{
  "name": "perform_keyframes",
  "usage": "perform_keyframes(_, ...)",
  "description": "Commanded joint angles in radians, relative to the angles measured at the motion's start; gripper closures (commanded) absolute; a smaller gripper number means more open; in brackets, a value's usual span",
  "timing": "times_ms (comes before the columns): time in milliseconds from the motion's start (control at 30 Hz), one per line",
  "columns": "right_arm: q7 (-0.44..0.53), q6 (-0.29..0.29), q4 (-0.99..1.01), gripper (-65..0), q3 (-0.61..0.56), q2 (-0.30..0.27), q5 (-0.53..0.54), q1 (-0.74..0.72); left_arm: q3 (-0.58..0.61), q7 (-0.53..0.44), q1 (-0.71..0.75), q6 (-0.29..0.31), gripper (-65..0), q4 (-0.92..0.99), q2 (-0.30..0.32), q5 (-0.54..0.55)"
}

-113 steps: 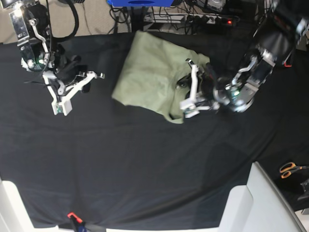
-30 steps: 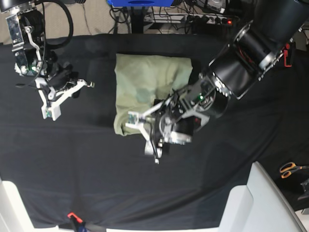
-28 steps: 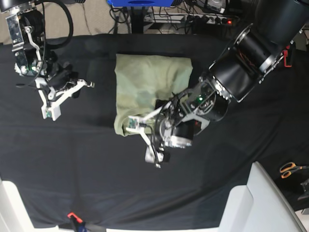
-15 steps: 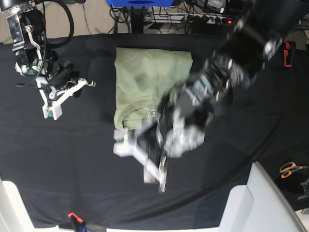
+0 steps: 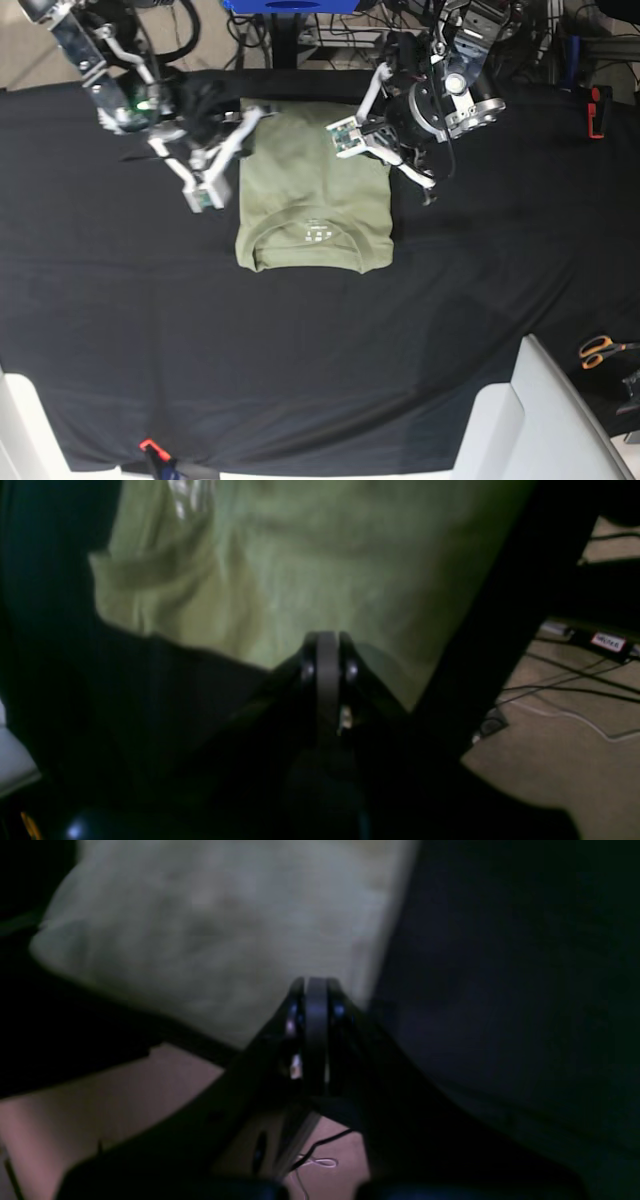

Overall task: Fold the T-shirt properly
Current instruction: 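Straighten the folded shirt with both grippers and release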

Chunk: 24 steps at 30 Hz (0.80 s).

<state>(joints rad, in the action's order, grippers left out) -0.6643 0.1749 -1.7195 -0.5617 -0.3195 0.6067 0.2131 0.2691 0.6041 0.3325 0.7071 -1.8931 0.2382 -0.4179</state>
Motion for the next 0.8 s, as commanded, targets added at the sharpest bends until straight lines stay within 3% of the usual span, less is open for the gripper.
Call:
perform_keyframes(0,0.016,-0.004,-0.015,0.0,-0.021,-0.007,0.005,-0.019,0.0,-0.019,0.003,-0.009,0.0,-0.02,-0.003,0.007)
perform_keyframes(167,0.019,-0.004,0.0,0.0,-0.091,-0.002,0.005,-0.047,-0.004,-0.022,0.023,-0.009,0.0,0.039,0.002,0.009)
perform_keyframes(400,0.022,-0.004,0.075,0.0,-0.094,0.0,0.005,-0.053,-0.006,-0.025,0.021,-0.009,0.0,0.217,0.005,0.009)
perform_keyframes(433,0.022,-0.004,0.075,0.0,-0.096,0.0,0.005,-0.051,-0.008,-0.026,0.021,-0.03,0.0,0.226,0.005,0.009)
perform_keyframes(567,0.022,-0.004,0.06,0.0,-0.097,0.0,0.005,-0.051,-0.008,-0.075,0.027,-0.1,0.0,0.16,0.006,0.009)
perform_keyframes(767,0.021,-0.007,0.005,0.0,-0.125,-0.003,0.003,-0.059,-0.092,-0.075,0.032,-0.111,0.0,0.005,0.002,0.006)
